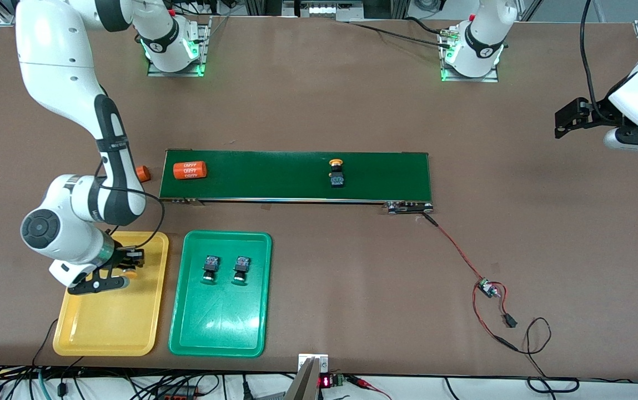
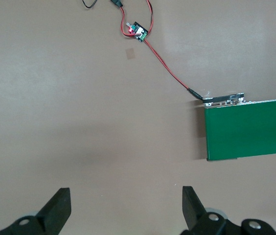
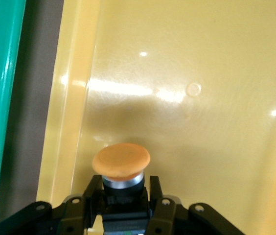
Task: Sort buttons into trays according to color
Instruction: 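Carry the yellow button into the yellow tray and release it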
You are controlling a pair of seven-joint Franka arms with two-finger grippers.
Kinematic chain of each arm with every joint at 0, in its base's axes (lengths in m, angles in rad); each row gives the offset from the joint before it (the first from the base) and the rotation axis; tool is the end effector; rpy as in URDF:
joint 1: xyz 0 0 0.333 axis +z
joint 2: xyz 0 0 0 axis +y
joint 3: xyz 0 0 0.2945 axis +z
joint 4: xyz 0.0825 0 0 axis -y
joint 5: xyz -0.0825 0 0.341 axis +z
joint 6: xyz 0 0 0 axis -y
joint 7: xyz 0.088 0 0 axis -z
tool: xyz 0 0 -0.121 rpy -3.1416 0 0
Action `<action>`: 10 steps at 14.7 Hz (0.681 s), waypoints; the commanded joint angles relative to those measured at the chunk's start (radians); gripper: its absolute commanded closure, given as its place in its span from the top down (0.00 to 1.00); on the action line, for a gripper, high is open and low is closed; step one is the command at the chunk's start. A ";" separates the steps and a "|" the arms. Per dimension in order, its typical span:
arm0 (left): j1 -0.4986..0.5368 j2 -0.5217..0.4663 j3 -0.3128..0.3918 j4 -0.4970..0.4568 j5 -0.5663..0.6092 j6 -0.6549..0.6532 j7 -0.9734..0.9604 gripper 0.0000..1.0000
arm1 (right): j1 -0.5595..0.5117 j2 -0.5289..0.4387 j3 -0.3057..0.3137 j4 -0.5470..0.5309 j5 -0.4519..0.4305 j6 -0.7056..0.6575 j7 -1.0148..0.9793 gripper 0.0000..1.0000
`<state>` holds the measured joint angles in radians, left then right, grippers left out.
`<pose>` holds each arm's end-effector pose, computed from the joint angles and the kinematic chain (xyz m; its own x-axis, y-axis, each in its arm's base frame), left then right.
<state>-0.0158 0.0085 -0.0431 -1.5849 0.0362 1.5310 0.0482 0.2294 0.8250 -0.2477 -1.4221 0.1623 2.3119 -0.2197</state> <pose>0.5075 -0.0253 0.5754 0.9924 -0.1053 -0.0640 -0.1076 -0.9937 -0.0328 0.6874 0.0251 0.2200 0.9800 0.1833 0.0780 0.1779 -0.9815 0.0710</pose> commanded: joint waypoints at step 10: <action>-0.009 0.037 0.003 0.036 0.014 -0.011 0.015 1.00 | 0.013 -0.015 0.008 0.005 -0.003 0.070 -0.012 1.00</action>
<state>-0.0159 0.0277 -0.0431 -1.5843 0.0362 1.5319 0.0482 0.2407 0.8663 -0.2450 -1.4149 0.1586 2.4724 -0.2339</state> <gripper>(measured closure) 0.000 0.150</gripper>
